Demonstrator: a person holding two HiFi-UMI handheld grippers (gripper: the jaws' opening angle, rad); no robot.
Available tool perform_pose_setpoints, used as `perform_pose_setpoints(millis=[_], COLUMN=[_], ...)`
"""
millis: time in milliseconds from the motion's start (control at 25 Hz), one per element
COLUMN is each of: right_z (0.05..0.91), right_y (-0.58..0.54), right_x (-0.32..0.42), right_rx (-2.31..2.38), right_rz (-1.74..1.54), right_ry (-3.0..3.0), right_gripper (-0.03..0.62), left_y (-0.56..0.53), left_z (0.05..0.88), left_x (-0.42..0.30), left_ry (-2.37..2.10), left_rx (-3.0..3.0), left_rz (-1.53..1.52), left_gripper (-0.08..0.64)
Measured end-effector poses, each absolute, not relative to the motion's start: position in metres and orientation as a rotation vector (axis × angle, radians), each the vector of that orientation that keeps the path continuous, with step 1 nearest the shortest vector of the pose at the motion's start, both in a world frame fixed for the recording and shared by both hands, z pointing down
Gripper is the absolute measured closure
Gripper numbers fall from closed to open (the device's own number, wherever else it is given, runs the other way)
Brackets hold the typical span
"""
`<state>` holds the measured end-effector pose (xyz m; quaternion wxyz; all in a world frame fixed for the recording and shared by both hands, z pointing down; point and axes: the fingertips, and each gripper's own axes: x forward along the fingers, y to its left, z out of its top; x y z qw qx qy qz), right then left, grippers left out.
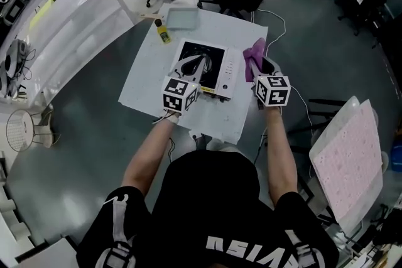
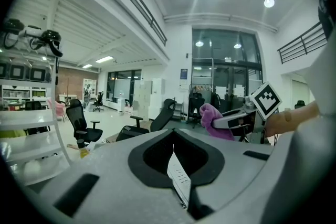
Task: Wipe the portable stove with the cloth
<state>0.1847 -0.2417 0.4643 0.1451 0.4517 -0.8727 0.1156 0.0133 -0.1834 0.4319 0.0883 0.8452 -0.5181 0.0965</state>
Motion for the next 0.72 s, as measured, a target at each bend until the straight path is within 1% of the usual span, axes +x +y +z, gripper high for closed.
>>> perform_pose_setpoints(millis=[400,720], right_z=[0.514,0.564], right_y=[-0.283,-0.319], right_x=[0.191,0.172], right_rx=[1.202,1.076], right_rz=[0.409,0.432], right_ry=[-2.470,-2.436], right_gripper=[0.486,0.486], left_y=[-0.220,-0.246], left_z=[0.467,0.505], left_x=[0.030,0.032], left_ry=[-1.536,-1.531], left_rx=[2.470,2.416], left_rz=[0.328,0.360], left_gripper=[0.555,0.555])
